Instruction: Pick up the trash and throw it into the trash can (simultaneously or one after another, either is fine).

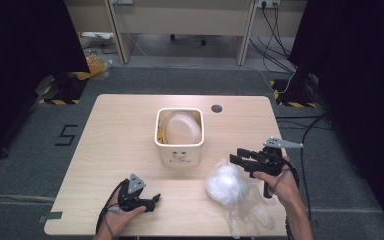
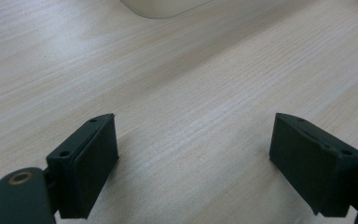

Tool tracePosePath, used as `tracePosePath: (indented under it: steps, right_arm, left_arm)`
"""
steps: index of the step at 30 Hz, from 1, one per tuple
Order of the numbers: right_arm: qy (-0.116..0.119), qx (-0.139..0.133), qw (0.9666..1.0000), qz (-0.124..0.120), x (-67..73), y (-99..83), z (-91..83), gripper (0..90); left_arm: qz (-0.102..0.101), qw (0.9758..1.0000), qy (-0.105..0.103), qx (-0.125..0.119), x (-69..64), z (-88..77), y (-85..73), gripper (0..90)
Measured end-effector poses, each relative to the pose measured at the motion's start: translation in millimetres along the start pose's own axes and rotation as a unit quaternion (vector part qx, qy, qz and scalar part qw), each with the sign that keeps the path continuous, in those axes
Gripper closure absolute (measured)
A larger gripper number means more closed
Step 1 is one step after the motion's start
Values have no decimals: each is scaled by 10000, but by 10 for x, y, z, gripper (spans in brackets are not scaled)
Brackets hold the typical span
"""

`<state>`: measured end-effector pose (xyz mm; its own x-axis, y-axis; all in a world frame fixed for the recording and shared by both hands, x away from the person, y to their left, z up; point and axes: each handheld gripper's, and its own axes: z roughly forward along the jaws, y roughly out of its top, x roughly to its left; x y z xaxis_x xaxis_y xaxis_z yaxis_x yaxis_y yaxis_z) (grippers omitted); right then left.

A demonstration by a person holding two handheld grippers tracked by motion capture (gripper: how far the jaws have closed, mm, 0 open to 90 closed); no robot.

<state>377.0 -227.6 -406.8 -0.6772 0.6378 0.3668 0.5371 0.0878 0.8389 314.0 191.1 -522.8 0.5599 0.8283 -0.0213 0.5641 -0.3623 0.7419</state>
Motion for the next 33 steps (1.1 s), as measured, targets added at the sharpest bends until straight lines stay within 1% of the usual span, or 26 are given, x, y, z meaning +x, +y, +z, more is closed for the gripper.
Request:
tracePosePath:
  steps: [5,6,10,17,20,22,23,27,33]
  right_arm:
    - [-7,-86,10000,-31,45,-90,-24,486]
    - [-14,-3,10000,-46,56,-115,-15,485]
    - [-10,-31,10000,-24,70,-143,-19,481]
    - [-88,54,9999,48,87,-300,-78,450]
    - [-167,51,9998,90,81,-348,-110,416]
    - [-266,99,9995,118,81,-372,-133,391]
    - [-362,155,9992,104,79,-406,-149,375]
    - [-452,210,9987,114,70,-458,-176,360]
    - [-689,260,9972,124,31,-527,-226,345]
  left_arm:
    - [-6,10000,-2,-3,-1,1,0,145]
    - [-6,10000,-1,-4,-1,1,0,144]
    - [-4,10000,-3,-2,0,0,0,145]
    - [9,10000,-14,3,0,0,0,141]
    - [13,10000,-22,-6,0,-2,-4,142]
    - [14,10000,-23,-5,0,-2,-4,142]
    - [15,10000,-23,-5,0,-2,-4,142]
    - [16,10000,-23,-6,1,-2,-4,142]
    - [12,10000,-23,-5,0,-2,-4,142]
